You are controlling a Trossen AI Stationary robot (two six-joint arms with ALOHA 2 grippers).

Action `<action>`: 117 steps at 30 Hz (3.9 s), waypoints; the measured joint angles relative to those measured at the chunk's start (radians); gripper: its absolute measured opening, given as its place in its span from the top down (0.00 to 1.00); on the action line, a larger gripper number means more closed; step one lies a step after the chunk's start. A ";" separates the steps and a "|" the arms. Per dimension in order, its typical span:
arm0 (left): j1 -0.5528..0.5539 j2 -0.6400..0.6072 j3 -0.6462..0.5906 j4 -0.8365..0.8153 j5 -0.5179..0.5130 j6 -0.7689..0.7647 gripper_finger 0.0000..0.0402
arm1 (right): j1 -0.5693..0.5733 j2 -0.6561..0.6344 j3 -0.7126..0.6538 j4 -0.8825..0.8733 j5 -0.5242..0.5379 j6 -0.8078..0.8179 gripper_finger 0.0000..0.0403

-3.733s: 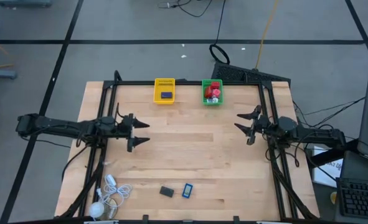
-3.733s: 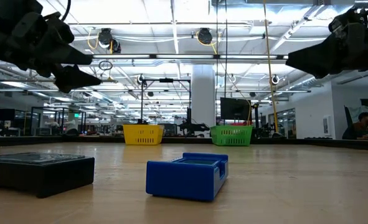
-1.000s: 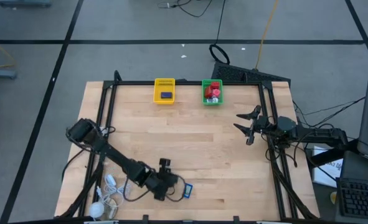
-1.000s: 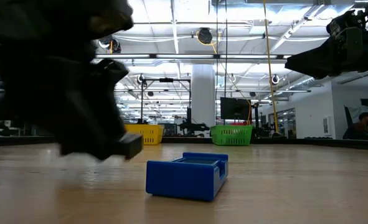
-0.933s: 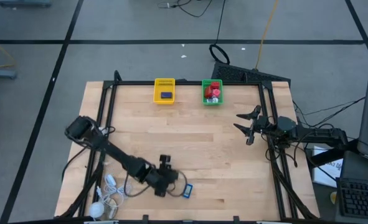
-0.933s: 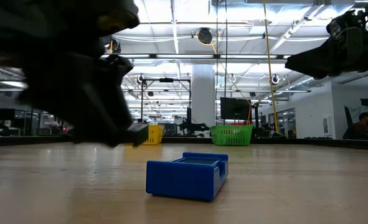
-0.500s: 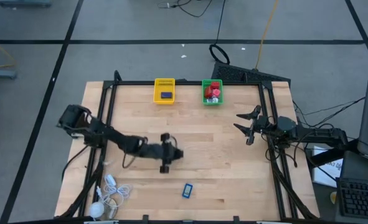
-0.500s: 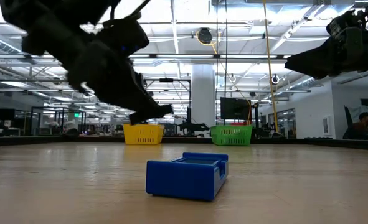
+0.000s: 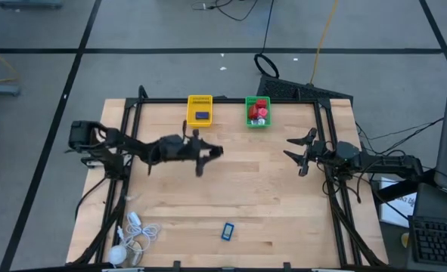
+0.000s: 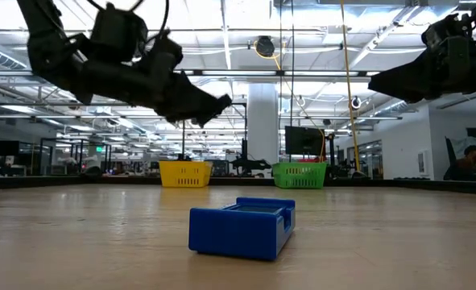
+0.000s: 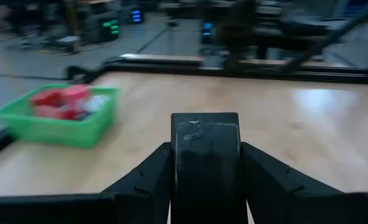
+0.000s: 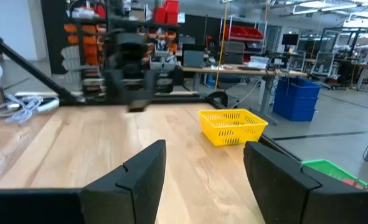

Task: Pick & Place Office items
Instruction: Put the black digital timer into the yellow bin, then put the blue digital timer into the yellow bin

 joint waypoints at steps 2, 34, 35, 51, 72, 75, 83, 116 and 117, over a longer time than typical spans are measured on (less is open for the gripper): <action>0.050 0.001 0.000 0.006 0.001 -0.001 0.61 | 0.000 0.001 0.000 -0.004 0.000 0.000 0.49; 0.450 0.102 0.093 -0.085 -0.322 -0.158 0.61 | 0.000 0.000 0.000 -0.003 0.000 0.000 0.48; 0.459 0.103 0.105 -0.107 -0.323 -0.163 0.61 | 0.000 0.000 0.000 -0.003 0.000 0.000 0.48; 0.483 0.104 0.176 -0.379 -0.288 -0.279 0.50 | 0.000 0.000 0.000 -0.003 0.000 0.000 0.49; 0.166 -0.218 0.176 -0.392 -0.156 0.224 0.48 | 0.000 0.000 0.000 -0.003 0.000 0.000 0.48; 0.016 -0.266 0.176 -0.417 -0.178 0.233 0.48 | 0.000 0.000 0.000 -0.003 0.000 0.000 0.49; -0.430 -0.193 0.380 -0.818 -0.592 0.191 0.48 | 0.000 0.000 0.000 -0.003 0.000 0.000 0.49; -0.649 0.555 1.004 -1.285 -0.273 -1.178 0.17 | 0.000 0.000 0.000 -0.003 0.000 0.000 0.49; -0.650 0.556 1.004 -1.288 -0.276 -1.195 0.17 | 0.000 0.000 0.000 -0.003 0.000 0.000 0.49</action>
